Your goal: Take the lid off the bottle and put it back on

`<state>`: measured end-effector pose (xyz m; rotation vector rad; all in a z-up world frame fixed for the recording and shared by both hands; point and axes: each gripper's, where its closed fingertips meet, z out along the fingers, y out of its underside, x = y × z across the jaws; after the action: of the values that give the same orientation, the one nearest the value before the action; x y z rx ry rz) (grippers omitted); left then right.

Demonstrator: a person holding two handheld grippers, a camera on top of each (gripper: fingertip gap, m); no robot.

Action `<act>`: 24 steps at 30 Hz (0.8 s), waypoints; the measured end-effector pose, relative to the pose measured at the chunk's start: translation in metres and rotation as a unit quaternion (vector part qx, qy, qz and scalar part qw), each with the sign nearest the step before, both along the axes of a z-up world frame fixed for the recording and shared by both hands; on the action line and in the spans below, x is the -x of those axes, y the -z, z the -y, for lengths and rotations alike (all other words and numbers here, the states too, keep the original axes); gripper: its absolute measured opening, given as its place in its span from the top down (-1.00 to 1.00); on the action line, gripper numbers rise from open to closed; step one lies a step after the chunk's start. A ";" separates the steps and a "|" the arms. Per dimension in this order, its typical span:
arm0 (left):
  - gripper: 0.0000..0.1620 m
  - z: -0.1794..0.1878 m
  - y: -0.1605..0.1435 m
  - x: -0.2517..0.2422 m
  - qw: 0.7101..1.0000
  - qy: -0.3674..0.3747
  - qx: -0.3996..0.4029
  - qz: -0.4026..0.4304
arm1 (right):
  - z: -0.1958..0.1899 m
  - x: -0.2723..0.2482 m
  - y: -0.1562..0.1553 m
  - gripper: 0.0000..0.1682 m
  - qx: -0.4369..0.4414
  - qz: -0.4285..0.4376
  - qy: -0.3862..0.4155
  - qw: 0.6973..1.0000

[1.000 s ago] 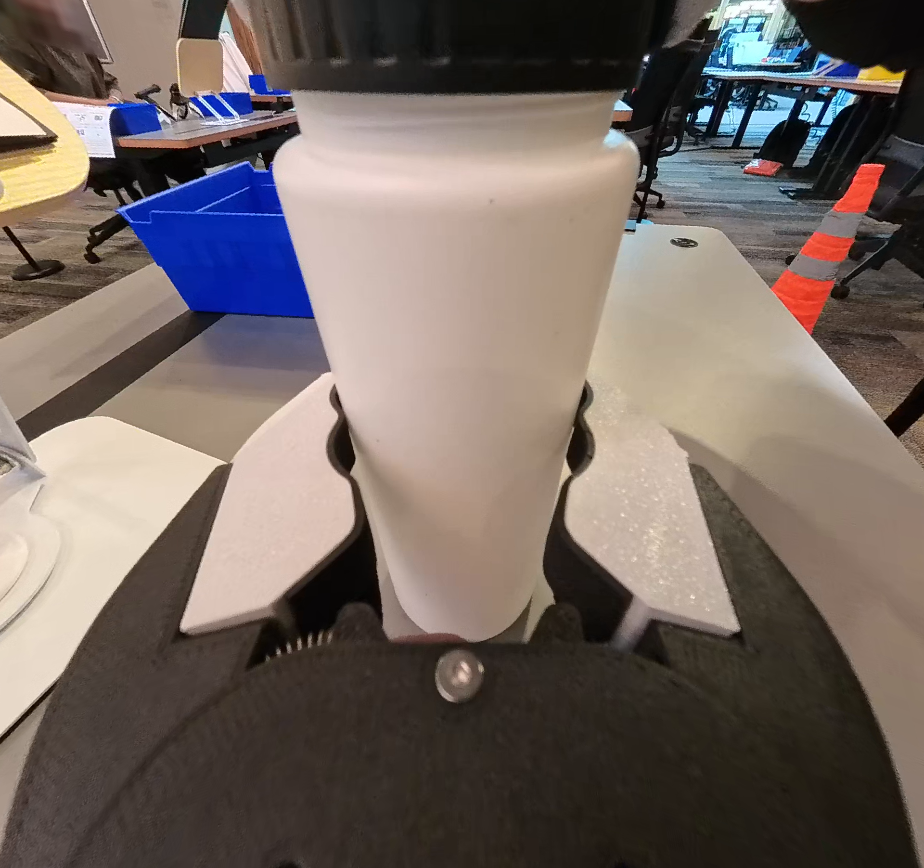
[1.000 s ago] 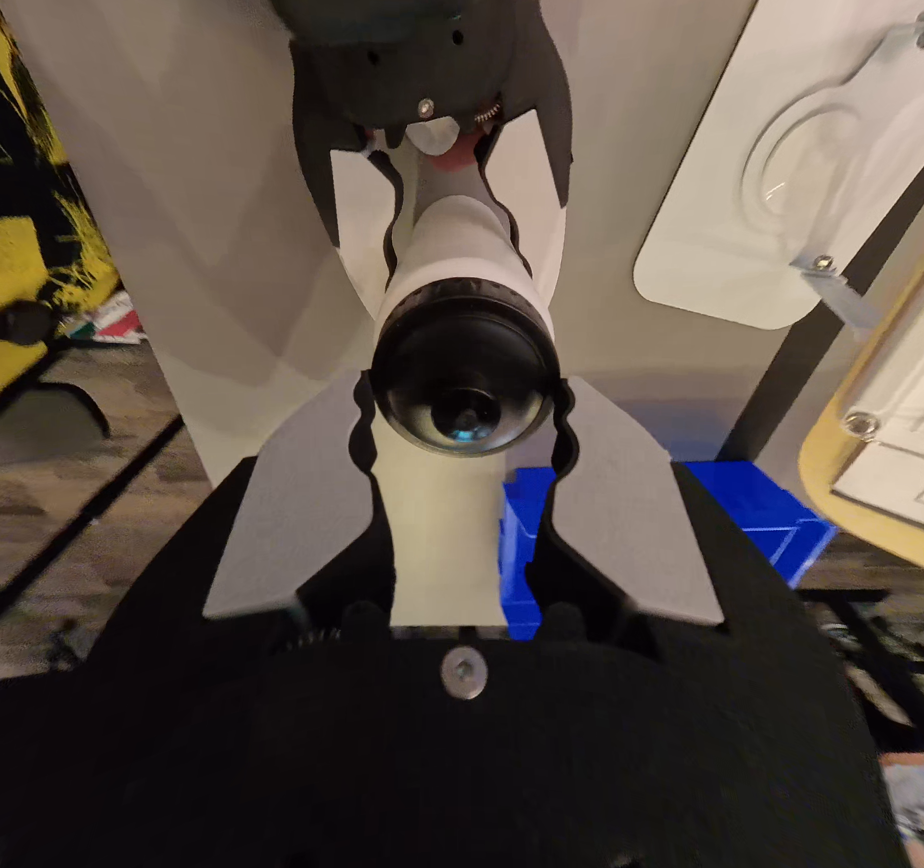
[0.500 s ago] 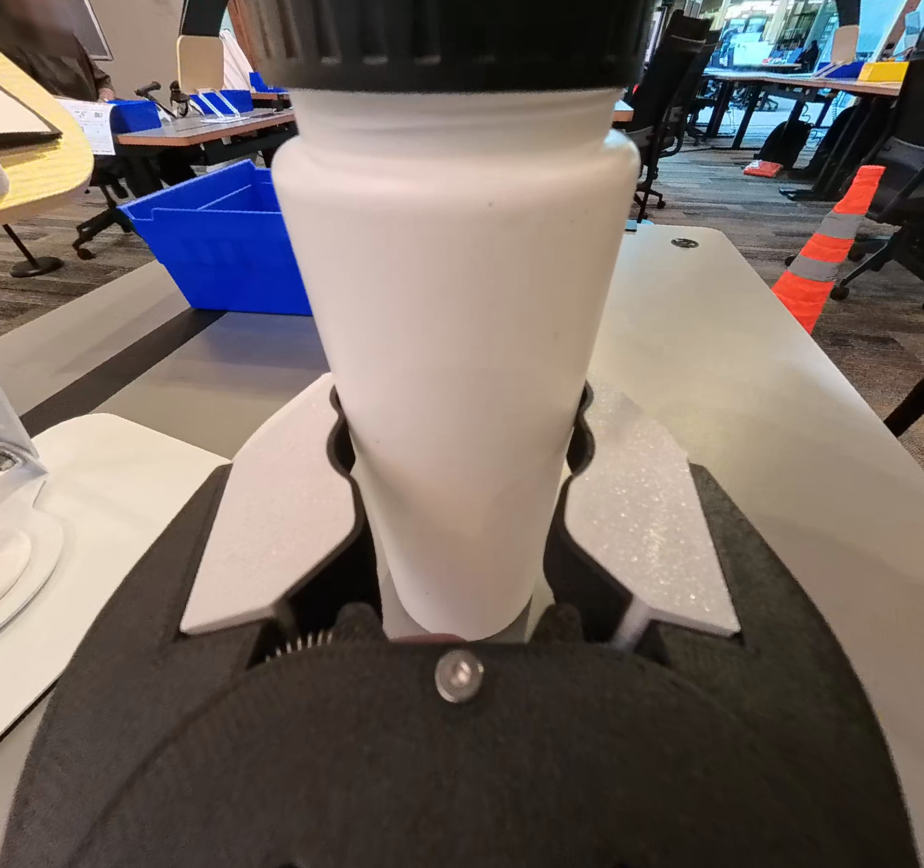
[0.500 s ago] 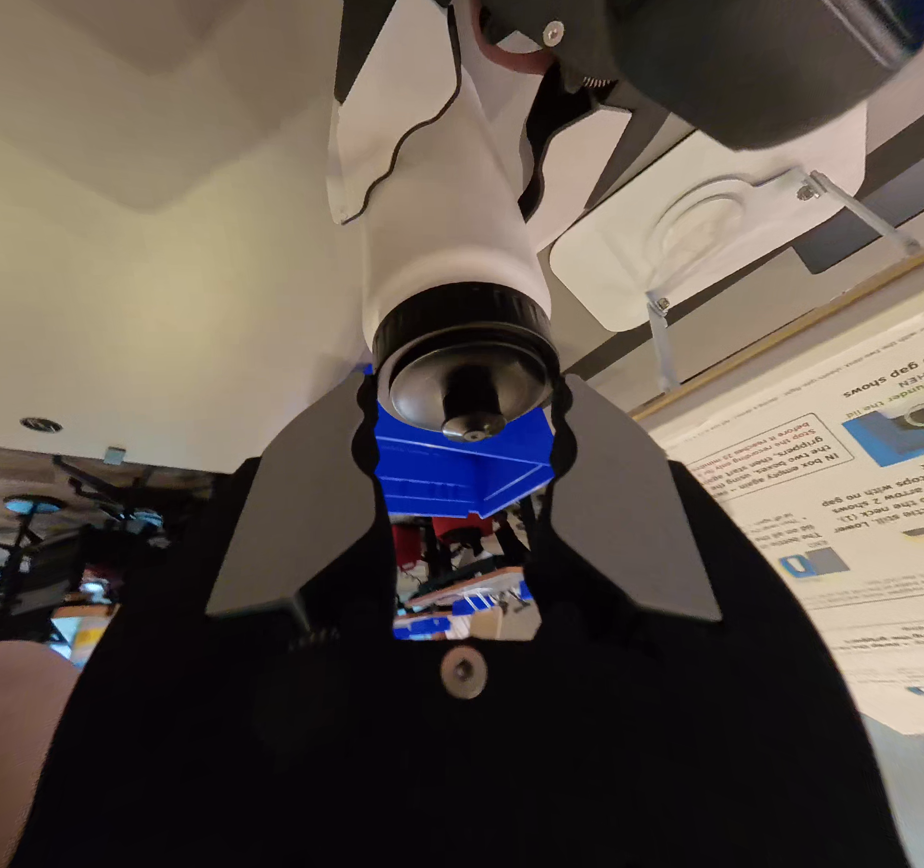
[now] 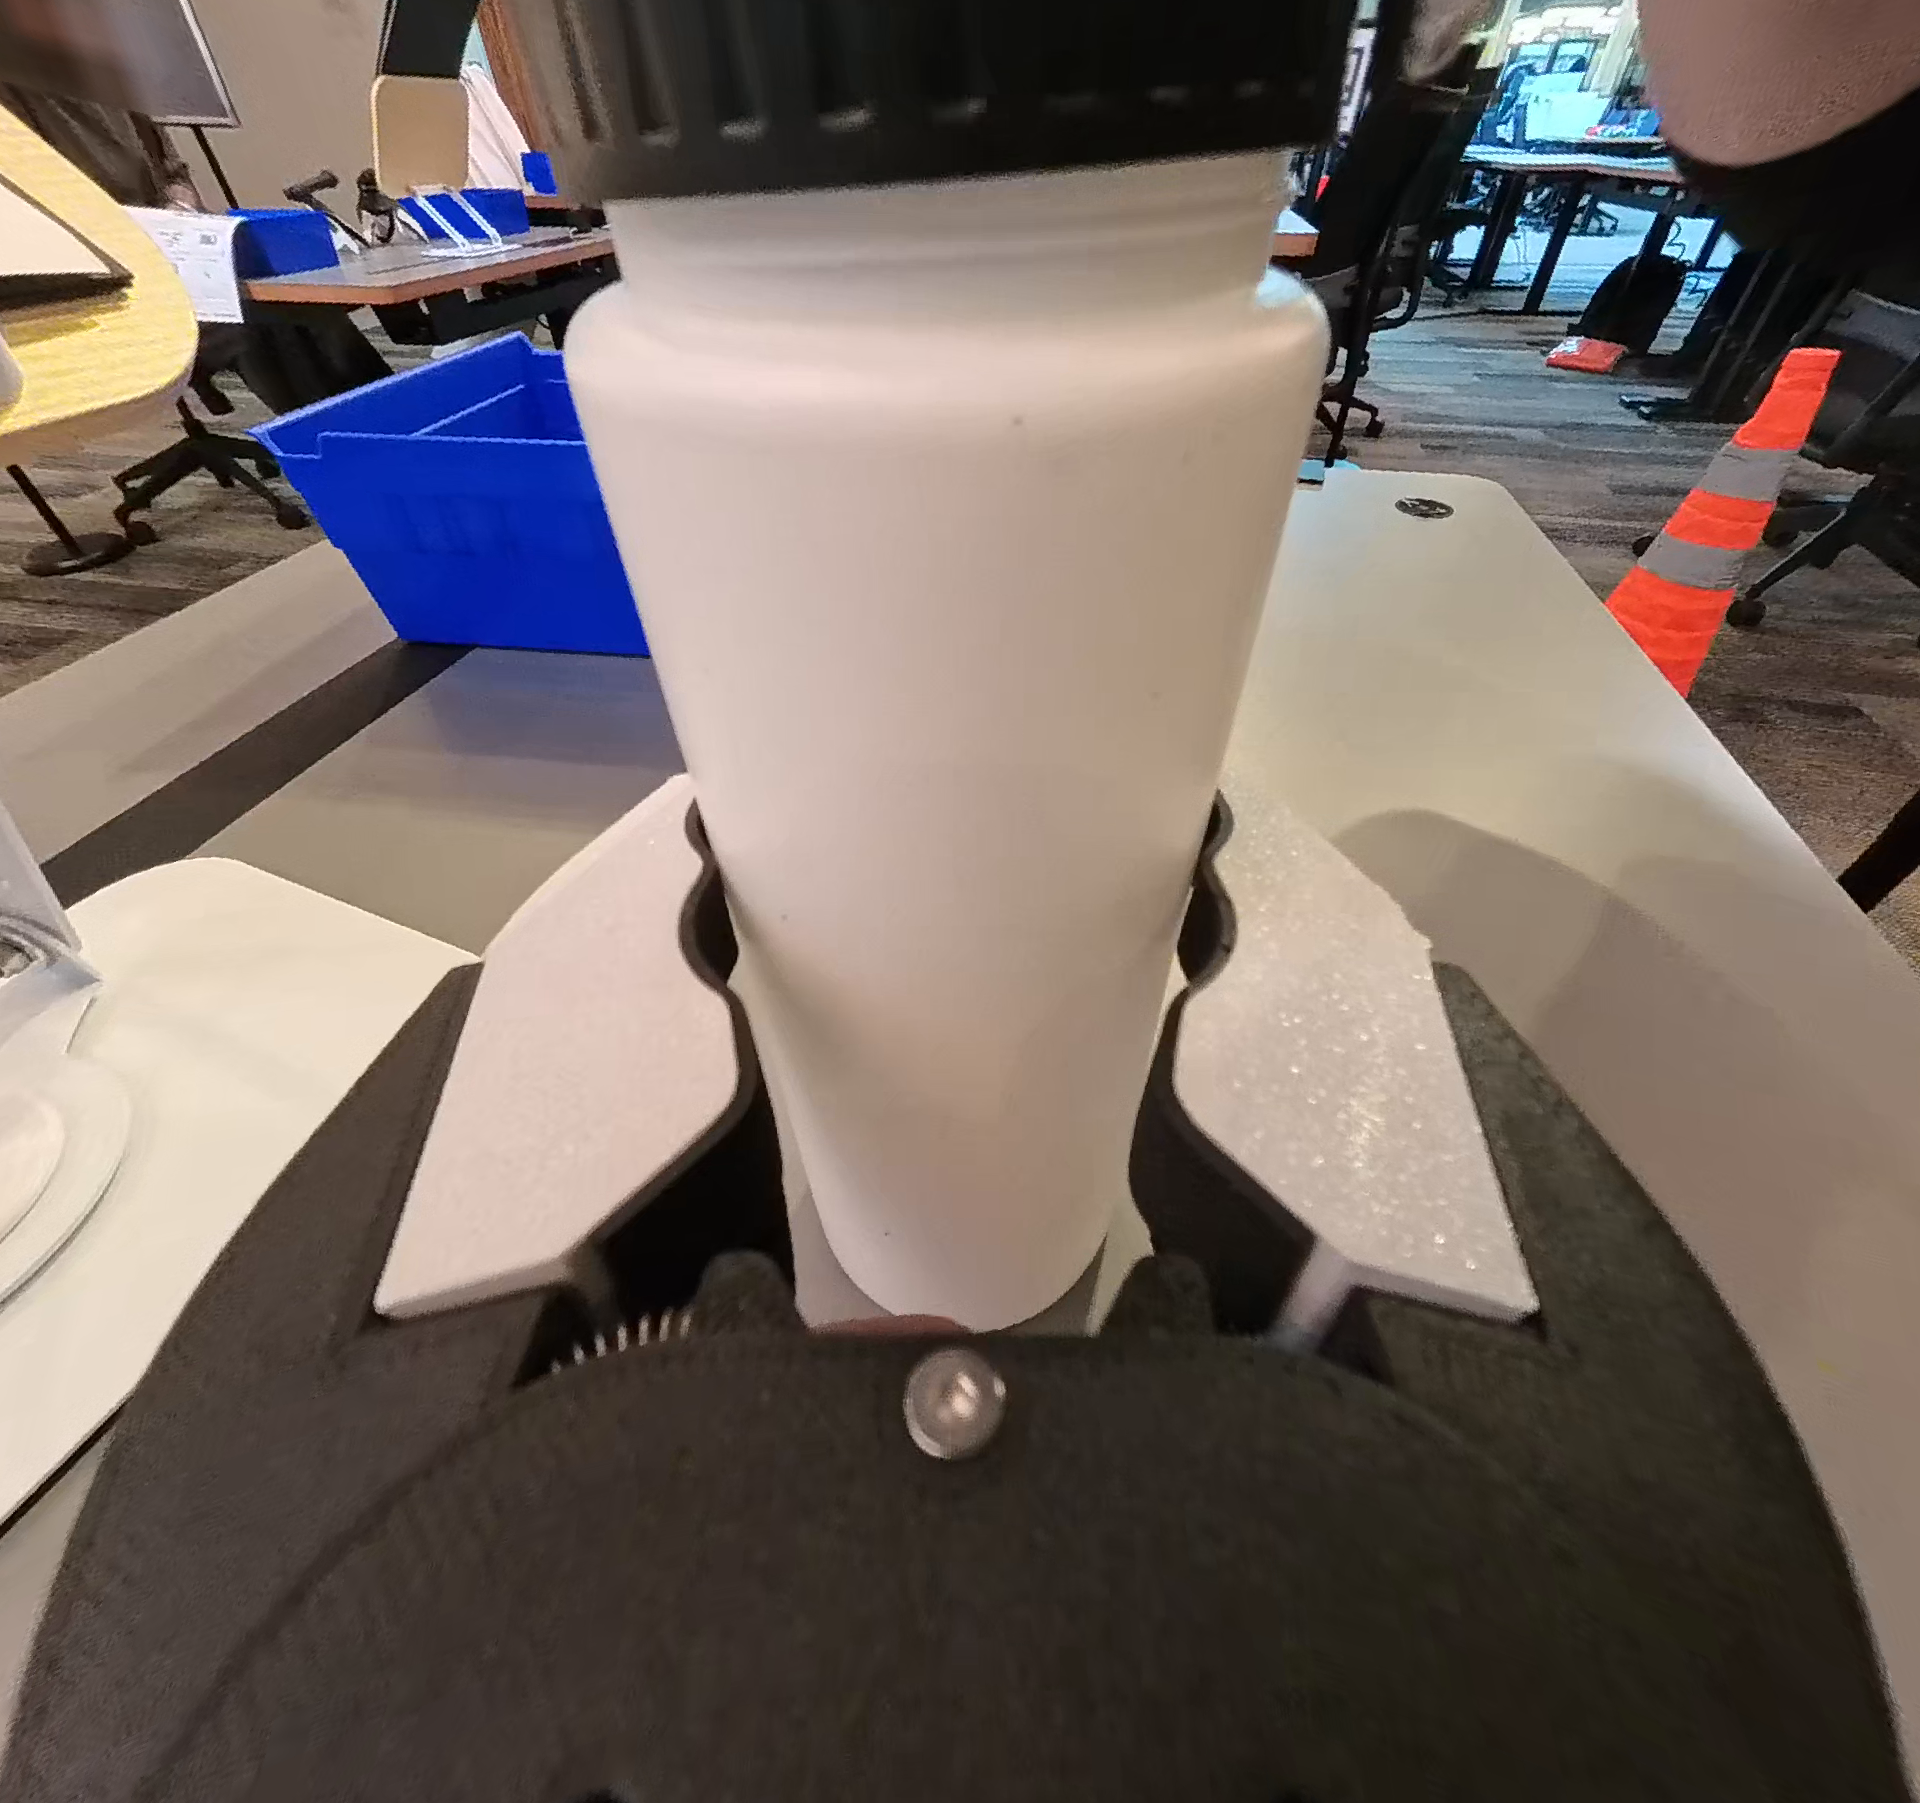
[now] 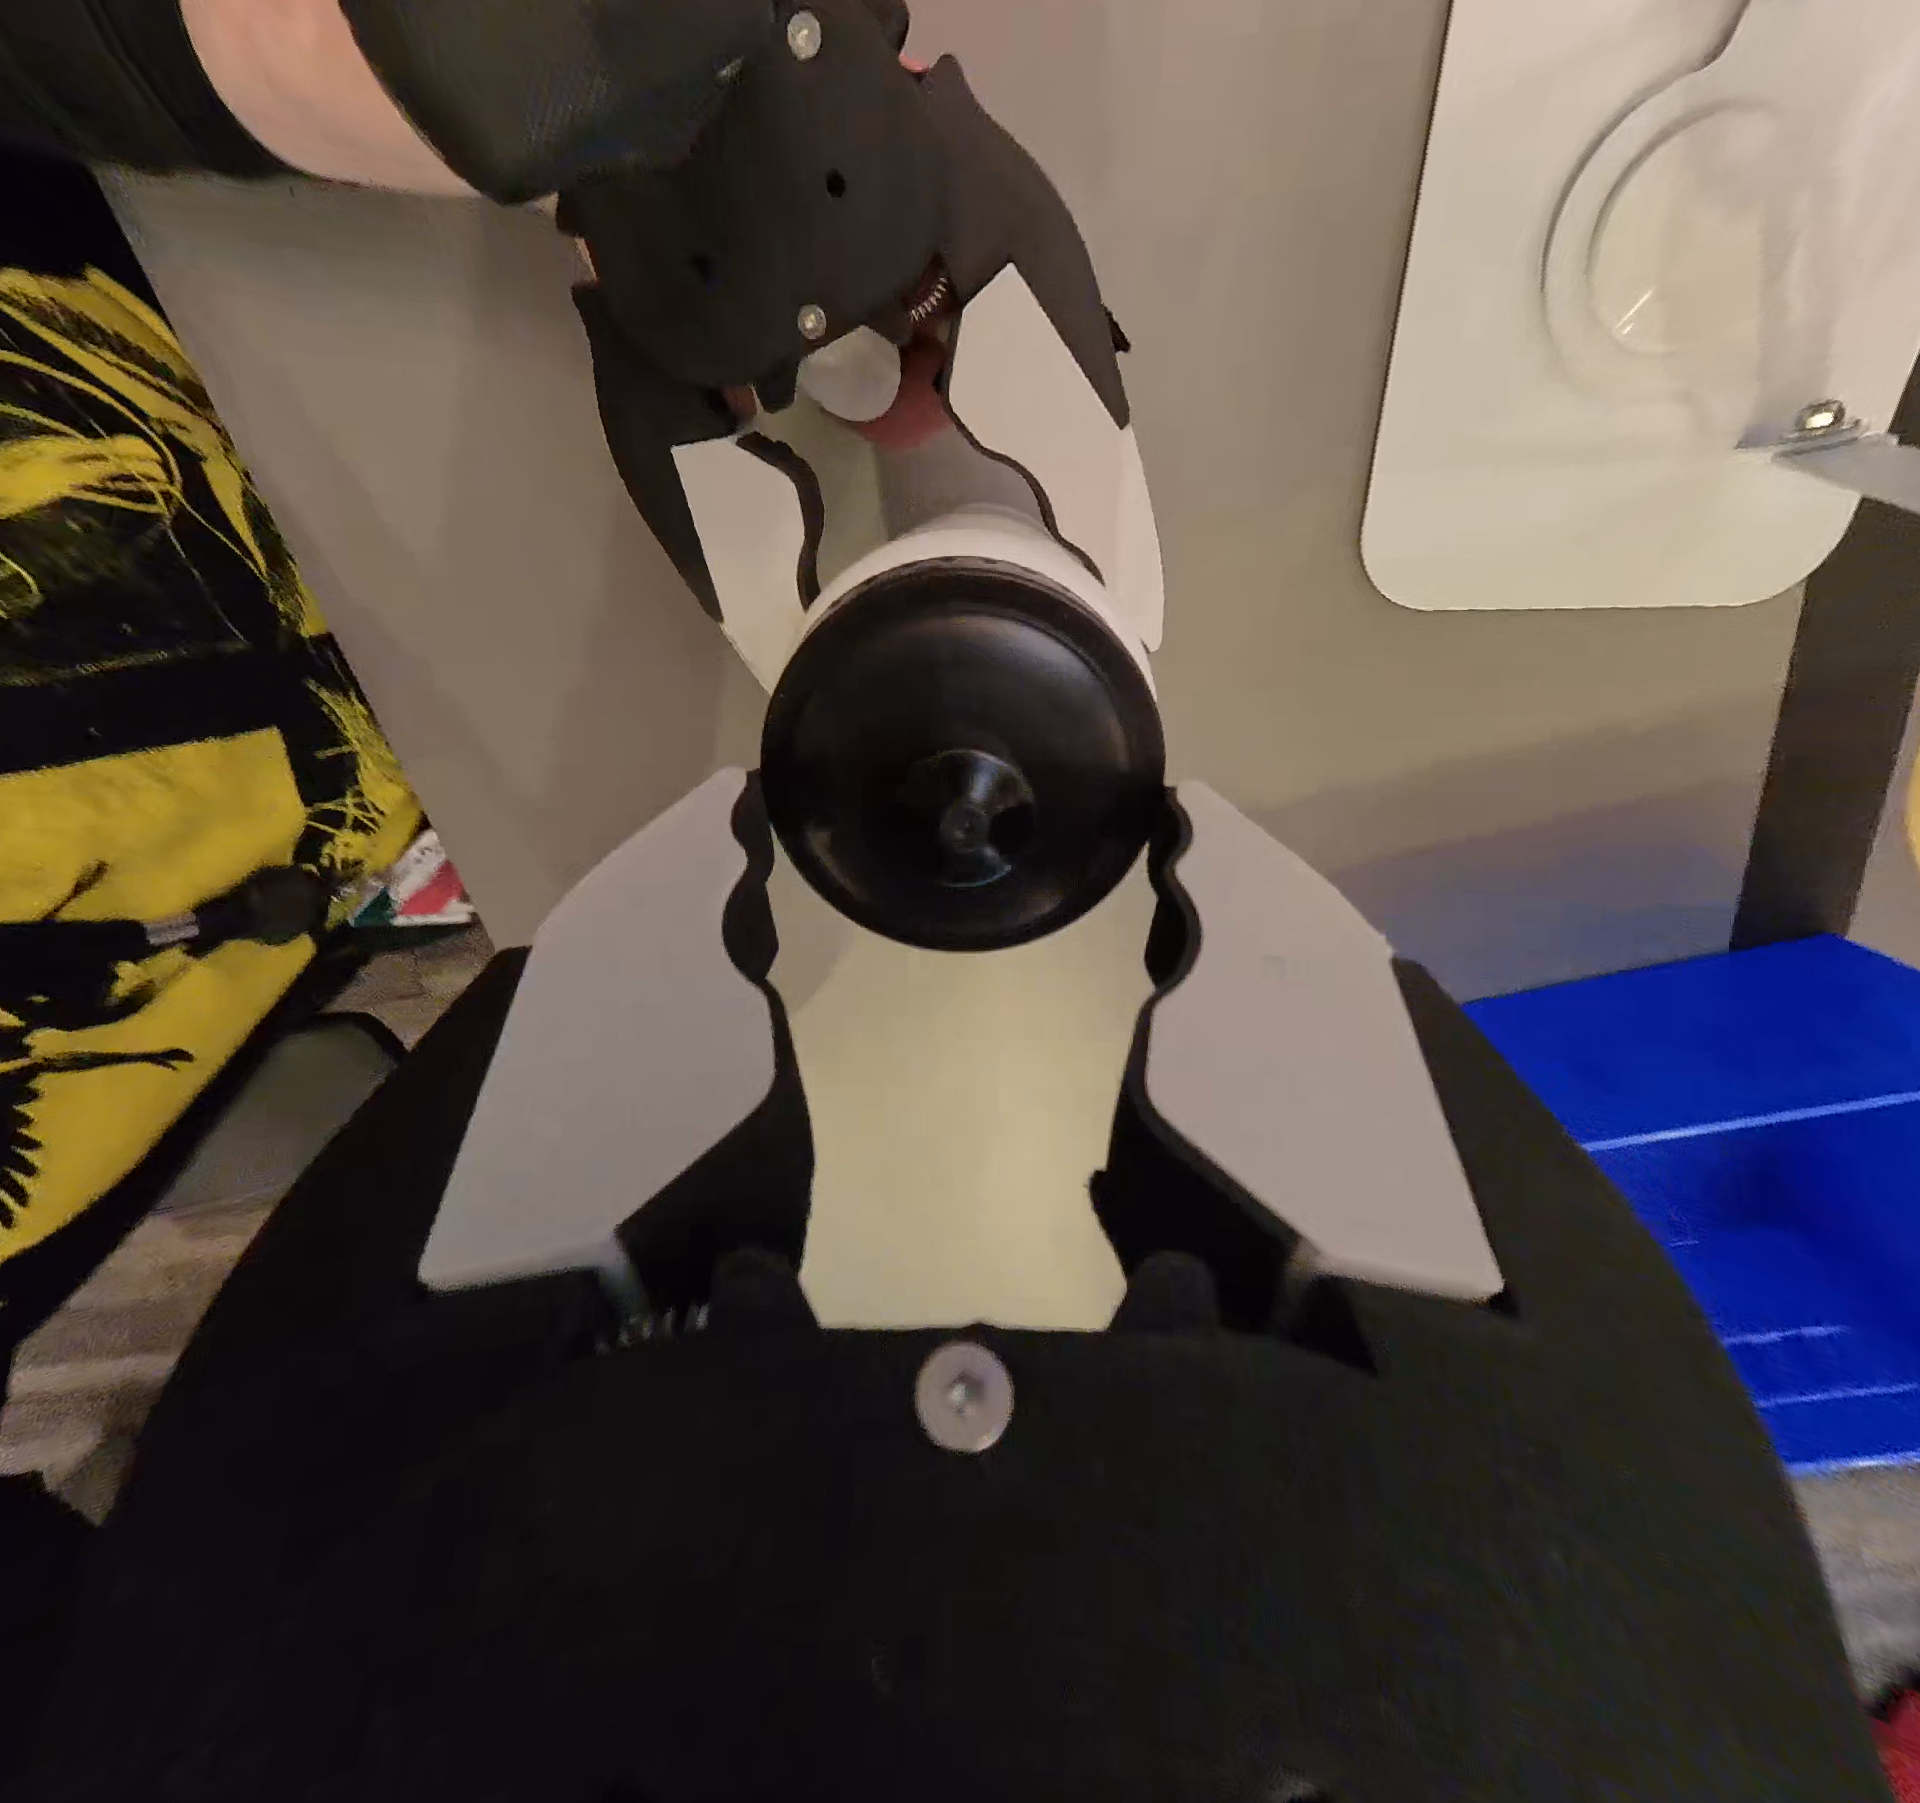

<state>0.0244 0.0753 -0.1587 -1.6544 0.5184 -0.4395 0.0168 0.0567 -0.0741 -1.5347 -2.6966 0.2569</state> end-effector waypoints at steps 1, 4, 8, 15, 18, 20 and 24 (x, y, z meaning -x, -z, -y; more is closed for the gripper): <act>-0.05 0.000 0.000 0.000 1.000 0.000 0.000 0.001 | 0.000 0.000 0.000 0.17 0.003 -0.003 0.009 1.000; -0.05 0.000 0.000 0.000 1.000 0.000 0.000 0.001 | 0.000 0.000 0.001 0.17 -0.015 -0.007 -0.002 1.000; -0.05 0.000 0.000 -0.001 1.000 0.000 0.000 -0.003 | -0.002 -0.002 0.000 0.17 -0.058 0.008 -0.072 0.996; -0.05 0.000 0.000 -0.001 1.000 0.001 -0.001 -0.003 | -0.008 -0.002 -0.003 0.18 -0.155 0.060 -0.273 0.948; -0.05 0.000 0.000 -0.001 1.000 0.000 0.000 -0.003 | -0.010 0.000 -0.005 0.19 -0.209 0.084 -0.327 0.918; -0.05 0.000 0.000 0.000 1.000 0.000 0.002 -0.001 | -0.009 0.001 -0.006 0.20 -0.225 0.087 -0.318 0.917; -0.05 0.000 0.000 -0.002 1.000 0.001 0.000 -0.007 | 0.003 0.003 -0.012 0.11 -0.154 0.057 -0.219 0.962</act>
<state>0.0262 0.0750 -0.1590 -1.6587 0.5297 -0.4296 0.0135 0.0536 -0.0619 -0.8903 -2.9578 -0.2444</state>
